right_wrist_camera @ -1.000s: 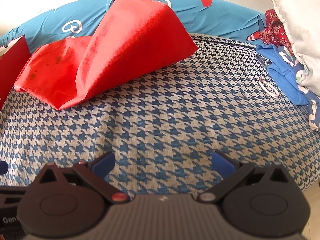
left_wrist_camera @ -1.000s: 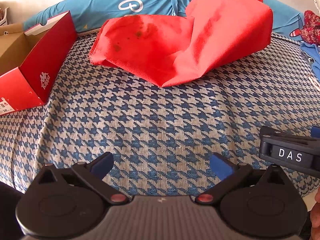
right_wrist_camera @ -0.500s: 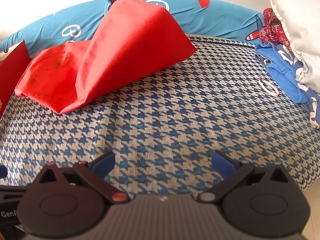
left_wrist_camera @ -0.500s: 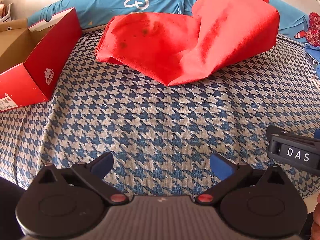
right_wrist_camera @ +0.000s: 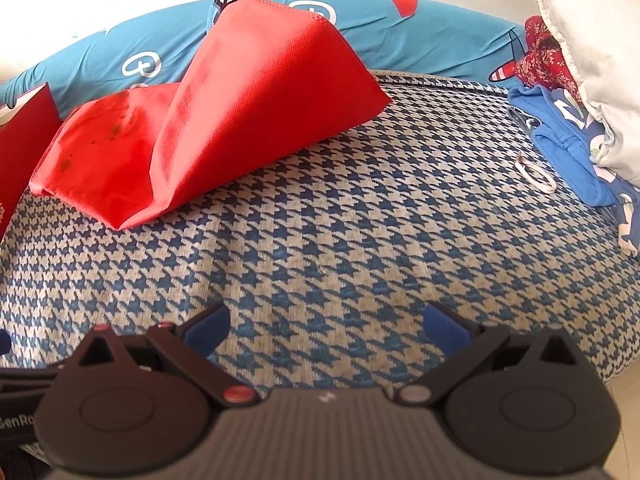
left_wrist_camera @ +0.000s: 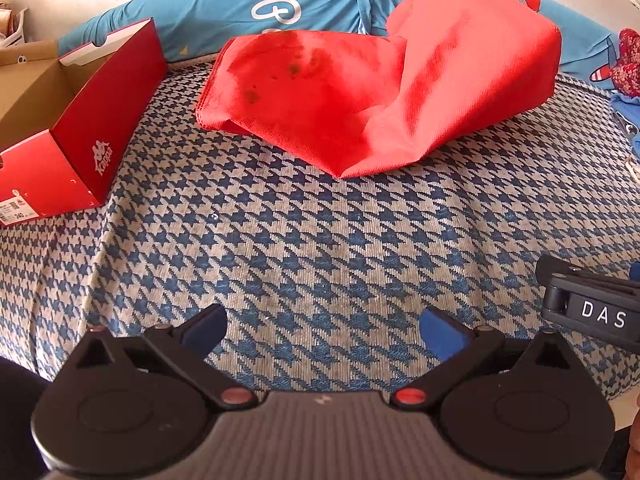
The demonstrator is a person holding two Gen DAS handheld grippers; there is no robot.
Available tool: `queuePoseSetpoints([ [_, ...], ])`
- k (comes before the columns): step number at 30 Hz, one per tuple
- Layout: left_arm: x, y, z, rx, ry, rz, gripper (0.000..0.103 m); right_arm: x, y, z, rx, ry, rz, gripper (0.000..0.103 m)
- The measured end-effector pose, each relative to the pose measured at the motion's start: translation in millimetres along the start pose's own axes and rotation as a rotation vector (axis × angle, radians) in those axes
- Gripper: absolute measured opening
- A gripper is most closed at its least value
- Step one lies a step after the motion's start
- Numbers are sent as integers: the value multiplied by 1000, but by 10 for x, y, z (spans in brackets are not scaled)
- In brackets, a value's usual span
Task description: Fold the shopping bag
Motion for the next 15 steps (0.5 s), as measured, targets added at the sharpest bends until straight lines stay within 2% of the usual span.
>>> queuePoseSetpoints([
  [4,101,-85,2,-4,16,-14,102,35,-13,-11,6,12,-8,103],
  [7,220,-199,2,-17,31,-43,93,61,-23,-19,11,22,-15,103],
  [10,324,-283,13,-34,41,-49,86,159,-79,-30,21,50,-50,90],
  [13,396,-328,49,-23,45,-17,64,234,-143,-10,45,54,-78,74],
  [14,417,-337,70,-18,42,-1,53,260,-169,2,59,52,-86,66],
  [15,437,-346,92,-12,41,15,44,292,-207,30,99,40,-86,58],
])
Point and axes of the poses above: each gripper's, at about its wrist camera, not at the fingertips, and z roughly the way its jaws point, y to its right, x to its top, the point moved 9 cm from there along z, roughly the way its jaws point, and after that the axes turned 4 degrees about -y, right-handed, at the moved point
